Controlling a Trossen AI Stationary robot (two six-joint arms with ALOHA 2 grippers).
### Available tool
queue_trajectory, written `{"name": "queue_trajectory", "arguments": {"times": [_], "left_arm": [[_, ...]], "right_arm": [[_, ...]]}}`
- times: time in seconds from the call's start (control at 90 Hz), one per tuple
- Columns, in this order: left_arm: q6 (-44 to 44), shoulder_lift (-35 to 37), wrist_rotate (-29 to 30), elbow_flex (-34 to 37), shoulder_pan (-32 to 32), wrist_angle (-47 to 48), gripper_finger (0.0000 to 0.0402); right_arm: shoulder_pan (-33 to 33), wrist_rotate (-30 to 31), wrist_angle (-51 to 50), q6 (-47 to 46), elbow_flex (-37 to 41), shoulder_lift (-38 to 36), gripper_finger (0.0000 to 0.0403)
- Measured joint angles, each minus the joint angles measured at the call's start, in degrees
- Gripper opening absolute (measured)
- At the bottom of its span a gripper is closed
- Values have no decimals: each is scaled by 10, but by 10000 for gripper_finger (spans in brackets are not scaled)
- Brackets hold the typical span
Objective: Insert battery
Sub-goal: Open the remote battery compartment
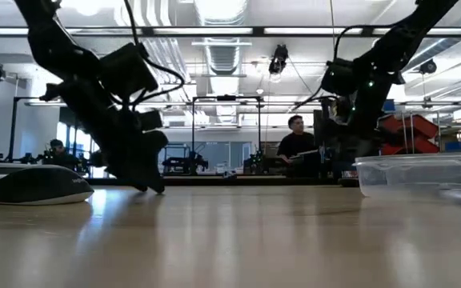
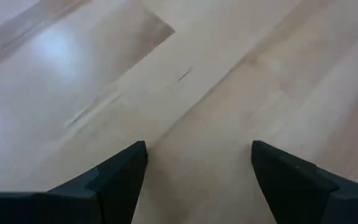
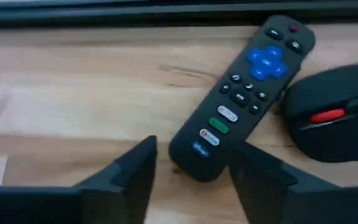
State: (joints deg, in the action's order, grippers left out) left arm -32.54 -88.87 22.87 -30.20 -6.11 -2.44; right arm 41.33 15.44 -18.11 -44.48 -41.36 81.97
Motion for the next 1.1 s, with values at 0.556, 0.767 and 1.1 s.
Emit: {"name": "queue_trajectory", "arguments": {"times": [0.556,0.767,1.1], "left_arm": [[39,36,-53,18,3,24,272],[41,38,-51,31,8,0,272],[46,38,-48,34,19,-25,272]], "right_arm": [[36,16,-164,-55,-160,147,297],[52,22,-202,-133,-171,177,292],[44,-6,-178,-163,-176,233,255]]}}
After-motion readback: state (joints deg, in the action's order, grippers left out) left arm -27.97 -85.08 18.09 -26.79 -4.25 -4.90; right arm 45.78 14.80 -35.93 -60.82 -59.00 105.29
